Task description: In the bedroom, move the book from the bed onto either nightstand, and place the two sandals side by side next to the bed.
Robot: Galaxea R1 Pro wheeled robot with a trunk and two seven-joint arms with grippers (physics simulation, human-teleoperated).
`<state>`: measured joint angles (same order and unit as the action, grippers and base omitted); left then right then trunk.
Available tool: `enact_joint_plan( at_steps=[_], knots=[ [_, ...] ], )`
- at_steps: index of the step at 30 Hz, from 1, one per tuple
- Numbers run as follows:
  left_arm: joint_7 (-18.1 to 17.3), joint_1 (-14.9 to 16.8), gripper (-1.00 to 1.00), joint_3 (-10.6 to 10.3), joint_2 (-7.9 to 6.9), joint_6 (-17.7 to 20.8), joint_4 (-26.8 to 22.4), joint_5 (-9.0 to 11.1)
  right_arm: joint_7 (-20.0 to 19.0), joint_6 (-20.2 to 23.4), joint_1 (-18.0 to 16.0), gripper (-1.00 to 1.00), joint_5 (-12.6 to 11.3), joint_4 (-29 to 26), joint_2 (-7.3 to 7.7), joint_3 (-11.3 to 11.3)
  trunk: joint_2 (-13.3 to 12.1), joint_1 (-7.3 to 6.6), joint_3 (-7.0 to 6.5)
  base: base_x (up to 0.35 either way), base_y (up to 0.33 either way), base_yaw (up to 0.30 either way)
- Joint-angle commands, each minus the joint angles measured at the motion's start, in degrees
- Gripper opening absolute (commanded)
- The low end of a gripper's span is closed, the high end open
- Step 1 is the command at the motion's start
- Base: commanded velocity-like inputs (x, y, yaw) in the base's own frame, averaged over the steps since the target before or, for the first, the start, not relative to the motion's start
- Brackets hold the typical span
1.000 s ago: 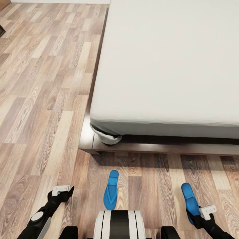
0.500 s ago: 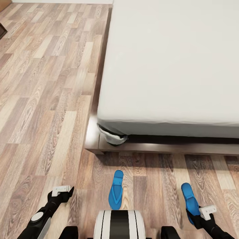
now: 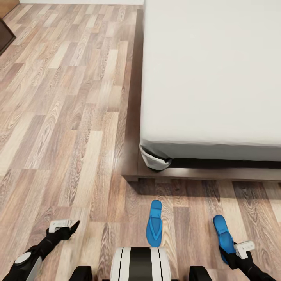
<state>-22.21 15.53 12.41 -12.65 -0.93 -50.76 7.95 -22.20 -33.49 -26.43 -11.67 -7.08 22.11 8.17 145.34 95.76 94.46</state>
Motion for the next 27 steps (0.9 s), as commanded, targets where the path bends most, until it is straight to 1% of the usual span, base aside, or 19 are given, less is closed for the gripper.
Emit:
enact_joint_plan(
  at_steps=[1,3,5,8,14,19,23,26,27],
  knots=[
    [-2.8,0.0,1.00,2.6,-0.13,0.0,0.1,0.3,-0.3,-0.1,0.0,-1.00,-0.6,0.1,0.04,0.4,0.0,-0.01,0.03,0.000,0.177,0.000],
    [-7.4,0.0,1.00,6.9,-0.26,0.0,0.1,0.2,-0.3,-0.1,0.0,-1.00,-0.6,0.1,0.04,0.4,0.0,-0.01,0.03,0.000,0.155,0.000],
    [-12.0,0.0,1.00,10.2,-0.33,0.0,0.1,0.2,-0.3,0.0,0.0,-1.00,-0.6,0.1,0.03,0.3,0.0,-0.01,0.03,0.000,0.107,0.000],
    [-14.6,0.0,1.00,12.2,-0.34,0.0,0.1,0.1,-0.3,0.3,0.0,-1.00,-0.6,0.1,-0.01,0.1,0.0,-0.01,0.03,0.000,0.033,0.000],
    [-14.9,0.0,1.00,12.6,-0.19,-0.2,1.5,0.0,-0.1,1.0,0.0,-1.00,-0.6,0.0,0.01,-0.5,0.0,-0.01,0.03,0.000,0.003,0.000],
    [-14.8,0.0,1.00,12.6,-0.05,-0.3,1.9,-0.1,0.0,6.1,-0.1,-1.00,-0.7,-1.2,0.04,-0.8,0.0,-0.01,0.03,0.000,0.000,0.000],
    [-14.8,0.0,1.00,12.6,0.09,-0.3,1.9,-0.2,0.3,8.3,-0.1,-1.00,-0.7,-4.5,0.04,-0.9,0.0,-0.01,0.03,0.000,0.000,0.000],
    [-14.7,0.0,1.00,12.6,0.11,-0.4,2.8,-0.2,2.7,9.2,-0.1,-1.00,-0.7,-7.4,0.04,-0.9,0.0,-0.01,0.03,0.000,0.000,0.000],
    [-14.7,0.0,1.00,12.6,0.10,-0.4,3.3,-0.2,3.7,10.6,-0.1,-1.00,-0.7,-8.7,0.04,-0.9,0.0,-0.01,0.03,0.000,0.000,0.000]
  ],
)
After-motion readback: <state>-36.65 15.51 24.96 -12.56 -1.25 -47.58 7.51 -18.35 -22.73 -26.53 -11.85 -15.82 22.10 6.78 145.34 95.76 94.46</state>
